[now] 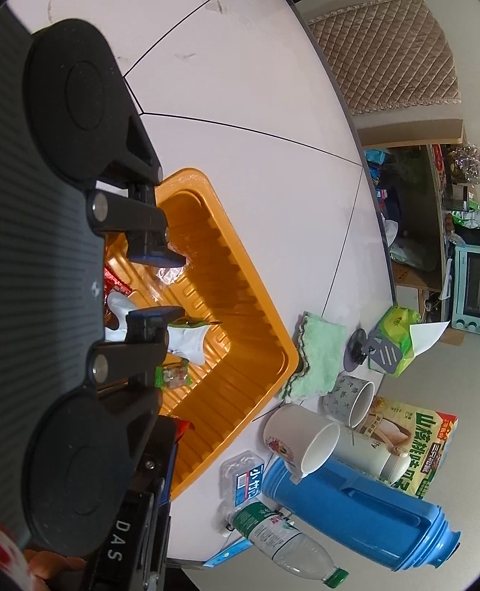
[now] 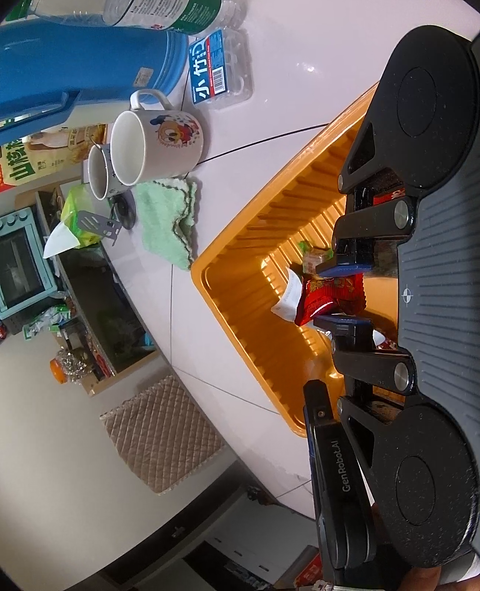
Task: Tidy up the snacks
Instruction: 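Open the left tool over the tray while the right tool releases the red candy there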
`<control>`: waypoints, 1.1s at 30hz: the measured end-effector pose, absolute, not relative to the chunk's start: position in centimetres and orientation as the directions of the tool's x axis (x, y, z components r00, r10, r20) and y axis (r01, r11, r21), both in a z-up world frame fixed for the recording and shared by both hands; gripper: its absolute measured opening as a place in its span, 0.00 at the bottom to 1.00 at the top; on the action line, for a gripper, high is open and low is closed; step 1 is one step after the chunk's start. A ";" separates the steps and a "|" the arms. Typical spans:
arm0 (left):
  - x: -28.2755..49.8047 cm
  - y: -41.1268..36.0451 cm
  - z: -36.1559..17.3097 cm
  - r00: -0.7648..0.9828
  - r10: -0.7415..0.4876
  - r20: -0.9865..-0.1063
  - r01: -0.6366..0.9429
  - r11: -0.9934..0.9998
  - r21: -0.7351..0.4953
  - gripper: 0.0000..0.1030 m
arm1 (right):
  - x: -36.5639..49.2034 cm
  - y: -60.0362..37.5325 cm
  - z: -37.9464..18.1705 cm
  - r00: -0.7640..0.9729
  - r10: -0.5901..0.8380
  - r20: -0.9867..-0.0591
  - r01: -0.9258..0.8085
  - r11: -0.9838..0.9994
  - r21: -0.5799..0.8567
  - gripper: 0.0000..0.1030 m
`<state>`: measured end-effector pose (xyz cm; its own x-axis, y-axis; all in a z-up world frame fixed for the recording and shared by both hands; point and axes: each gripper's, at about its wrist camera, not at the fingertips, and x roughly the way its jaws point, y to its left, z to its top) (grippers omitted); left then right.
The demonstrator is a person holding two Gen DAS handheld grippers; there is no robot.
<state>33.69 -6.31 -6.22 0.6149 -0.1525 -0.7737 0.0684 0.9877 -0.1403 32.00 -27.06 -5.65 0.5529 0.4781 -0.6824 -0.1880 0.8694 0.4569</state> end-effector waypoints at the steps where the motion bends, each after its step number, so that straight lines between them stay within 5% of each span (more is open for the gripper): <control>1: 33.7 -6.2 -6.2 0.614 -0.156 -0.774 0.068 0.987 -0.145 0.19 | 32.0 -27.1 -5.7 0.553 0.478 -0.682 -0.188 0.869 0.457 0.21; 13: 33.5 -5.1 -5.5 0.620 -0.184 -0.763 0.067 0.981 -0.183 0.20 | 32.9 -26.0 -6.2 0.533 0.484 -0.694 -0.187 0.867 0.461 0.21; 28: 31.5 -4.2 -4.5 0.627 -0.198 -0.754 0.060 0.977 -0.206 0.43 | 32.7 -26.1 -5.5 0.552 0.493 -0.672 -0.177 0.857 0.483 0.23; 31: 30.7 -4.1 -4.2 0.631 -0.199 -0.750 0.061 0.976 -0.208 0.44 | 32.3 -26.6 -5.2 0.558 0.479 -0.677 -0.169 0.865 0.473 0.32; 33: 30.2 -4.1 -3.9 0.632 -0.203 -0.748 0.063 0.975 -0.211 0.46 | 31.7 -27.0 -4.9 0.571 0.470 -0.673 -0.159 0.867 0.472 0.49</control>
<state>30.18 -4.09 -3.90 0.6321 -0.2026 -0.7479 0.0630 0.9755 -0.2110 31.70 -27.01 -4.89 0.5709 0.4704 -0.6729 -0.1588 0.8674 0.4716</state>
